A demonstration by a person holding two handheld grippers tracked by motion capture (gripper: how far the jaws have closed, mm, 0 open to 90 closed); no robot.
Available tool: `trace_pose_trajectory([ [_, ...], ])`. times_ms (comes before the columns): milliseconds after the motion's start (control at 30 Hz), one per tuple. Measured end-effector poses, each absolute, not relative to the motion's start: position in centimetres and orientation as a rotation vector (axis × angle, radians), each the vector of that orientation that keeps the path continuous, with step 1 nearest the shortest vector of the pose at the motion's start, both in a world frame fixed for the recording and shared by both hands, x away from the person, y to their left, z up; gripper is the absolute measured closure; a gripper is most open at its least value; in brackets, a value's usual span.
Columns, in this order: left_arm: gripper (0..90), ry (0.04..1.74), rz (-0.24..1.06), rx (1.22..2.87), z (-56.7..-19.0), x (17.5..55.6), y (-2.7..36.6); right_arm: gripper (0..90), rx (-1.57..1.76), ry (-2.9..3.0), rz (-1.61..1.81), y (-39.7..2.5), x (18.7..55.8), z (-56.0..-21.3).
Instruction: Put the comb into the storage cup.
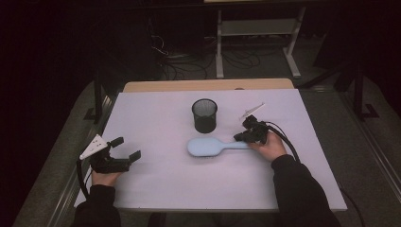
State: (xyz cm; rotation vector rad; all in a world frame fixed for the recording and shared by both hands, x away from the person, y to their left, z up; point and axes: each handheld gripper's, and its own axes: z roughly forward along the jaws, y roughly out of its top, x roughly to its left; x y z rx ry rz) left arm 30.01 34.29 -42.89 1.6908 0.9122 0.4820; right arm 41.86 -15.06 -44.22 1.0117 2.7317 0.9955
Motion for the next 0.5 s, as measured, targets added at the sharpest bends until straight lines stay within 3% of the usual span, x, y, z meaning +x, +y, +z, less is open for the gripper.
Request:
trace_pose_trajectory([
  [500,0.0,0.910,0.483,1.689,-42.8,30.0,34.3,88.9,0.982,2.747,0.982,-15.1,40.7,-44.0],
])
